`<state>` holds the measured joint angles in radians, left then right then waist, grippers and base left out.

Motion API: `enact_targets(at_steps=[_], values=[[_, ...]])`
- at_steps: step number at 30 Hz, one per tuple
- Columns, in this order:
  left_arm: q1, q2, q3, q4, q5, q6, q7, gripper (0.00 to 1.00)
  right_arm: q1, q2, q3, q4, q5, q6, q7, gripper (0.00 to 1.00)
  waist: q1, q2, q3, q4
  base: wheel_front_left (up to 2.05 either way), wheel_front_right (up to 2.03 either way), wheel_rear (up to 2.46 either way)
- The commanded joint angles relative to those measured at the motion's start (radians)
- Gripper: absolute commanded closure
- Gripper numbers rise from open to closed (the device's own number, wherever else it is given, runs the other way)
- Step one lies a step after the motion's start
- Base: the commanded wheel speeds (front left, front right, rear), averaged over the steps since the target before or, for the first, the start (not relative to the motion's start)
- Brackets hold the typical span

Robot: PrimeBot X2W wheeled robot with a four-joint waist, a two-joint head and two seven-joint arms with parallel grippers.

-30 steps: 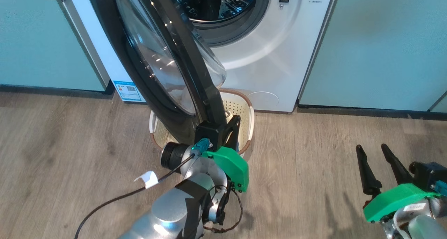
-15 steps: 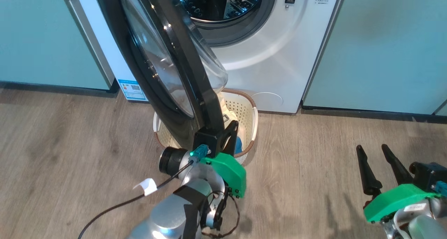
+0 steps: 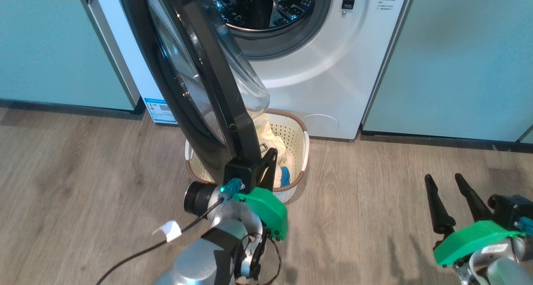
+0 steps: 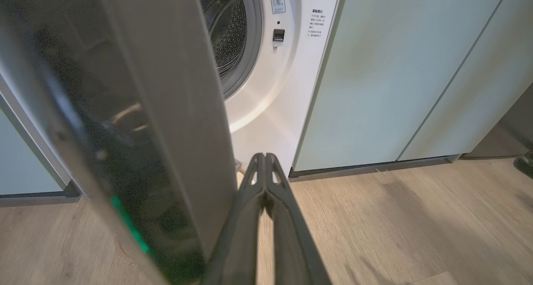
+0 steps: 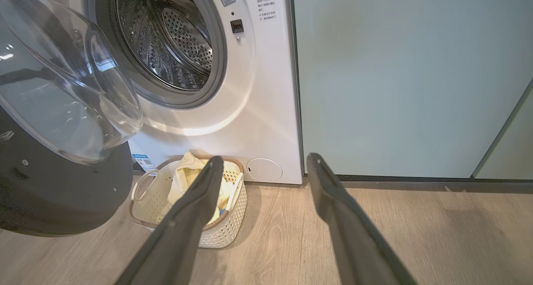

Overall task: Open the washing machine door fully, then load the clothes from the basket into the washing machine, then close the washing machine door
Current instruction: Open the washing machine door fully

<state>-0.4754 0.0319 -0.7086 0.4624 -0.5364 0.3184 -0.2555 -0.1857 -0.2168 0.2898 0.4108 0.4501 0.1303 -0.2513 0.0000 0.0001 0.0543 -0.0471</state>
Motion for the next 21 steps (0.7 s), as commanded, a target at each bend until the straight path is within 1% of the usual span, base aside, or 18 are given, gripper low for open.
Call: enact_targets(at_steps=[1, 10, 21], values=[[-0.017, 0.018, 0.046, -0.031, 0.010, -0.005, -0.006, 1.00, -0.005, -0.010, 0.009, -0.024, 0.007, 0.000, -0.010, 0.00, 0.0000, -0.0001, -0.002, 0.000, 0.00, 0.00, 0.00], [0.035, 0.018, 0.092, -0.047, 0.060, -0.040, -0.006, 1.00, 0.012, -0.008, 0.006, -0.025, 0.007, 0.000, -0.010, 0.00, 0.0000, -0.0001, -0.020, 0.007, 0.00, 0.00, 0.00], [0.055, 0.018, 0.141, -0.045, 0.092, -0.056, -0.006, 1.00, 0.019, -0.005, 0.005, -0.026, 0.007, 0.000, -0.011, 0.00, 0.0000, -0.0001, -0.025, 0.021, 0.00, 0.00, 0.00]])
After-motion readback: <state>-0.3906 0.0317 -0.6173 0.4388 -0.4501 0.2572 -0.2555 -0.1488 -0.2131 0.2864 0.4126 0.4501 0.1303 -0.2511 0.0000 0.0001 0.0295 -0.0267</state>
